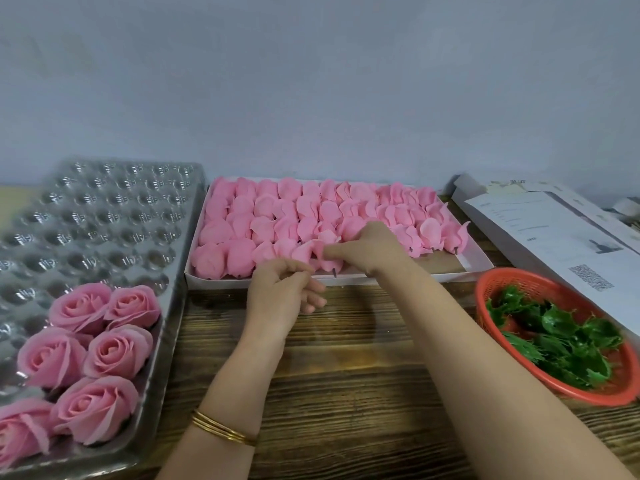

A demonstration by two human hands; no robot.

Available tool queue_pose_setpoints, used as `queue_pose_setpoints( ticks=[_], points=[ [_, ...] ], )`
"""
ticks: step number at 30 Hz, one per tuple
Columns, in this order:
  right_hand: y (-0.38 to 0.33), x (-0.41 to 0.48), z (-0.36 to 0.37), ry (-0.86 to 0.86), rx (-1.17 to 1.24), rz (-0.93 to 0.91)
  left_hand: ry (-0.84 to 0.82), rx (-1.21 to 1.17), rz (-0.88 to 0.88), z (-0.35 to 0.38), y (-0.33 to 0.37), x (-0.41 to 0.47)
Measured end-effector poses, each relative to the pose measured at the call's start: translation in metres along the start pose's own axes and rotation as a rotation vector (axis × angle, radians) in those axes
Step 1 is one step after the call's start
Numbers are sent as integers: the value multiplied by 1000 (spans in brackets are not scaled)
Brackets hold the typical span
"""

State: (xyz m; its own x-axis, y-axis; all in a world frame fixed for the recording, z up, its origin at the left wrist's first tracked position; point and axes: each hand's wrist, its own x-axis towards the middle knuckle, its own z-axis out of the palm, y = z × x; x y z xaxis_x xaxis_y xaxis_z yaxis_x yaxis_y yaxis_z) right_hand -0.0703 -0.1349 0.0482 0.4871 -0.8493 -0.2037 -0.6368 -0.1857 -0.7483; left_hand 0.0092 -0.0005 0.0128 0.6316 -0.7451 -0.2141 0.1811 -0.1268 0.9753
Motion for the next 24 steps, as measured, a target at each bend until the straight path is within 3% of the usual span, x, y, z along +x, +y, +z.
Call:
queue_pose_setpoints(
  ticks=[4, 8, 12, 18, 24],
  points=[
    [7, -20, -13, 53, 144, -64, -151, -76, -95, 0, 1, -3],
    [16, -45, -17, 45, 290, -188, -336, -306, -189, 2, 2, -5],
    [26, -71, -9, -34, 353, -347, -484, -439, -147, 6, 4, -9],
    [36, -83, 5, -2, 343, -447, -476, -433, -67, 12, -1, -13],
    [48, -85, 9, 67, 436, -357, -528, -326, -9, 12, -3, -12]
  ],
)
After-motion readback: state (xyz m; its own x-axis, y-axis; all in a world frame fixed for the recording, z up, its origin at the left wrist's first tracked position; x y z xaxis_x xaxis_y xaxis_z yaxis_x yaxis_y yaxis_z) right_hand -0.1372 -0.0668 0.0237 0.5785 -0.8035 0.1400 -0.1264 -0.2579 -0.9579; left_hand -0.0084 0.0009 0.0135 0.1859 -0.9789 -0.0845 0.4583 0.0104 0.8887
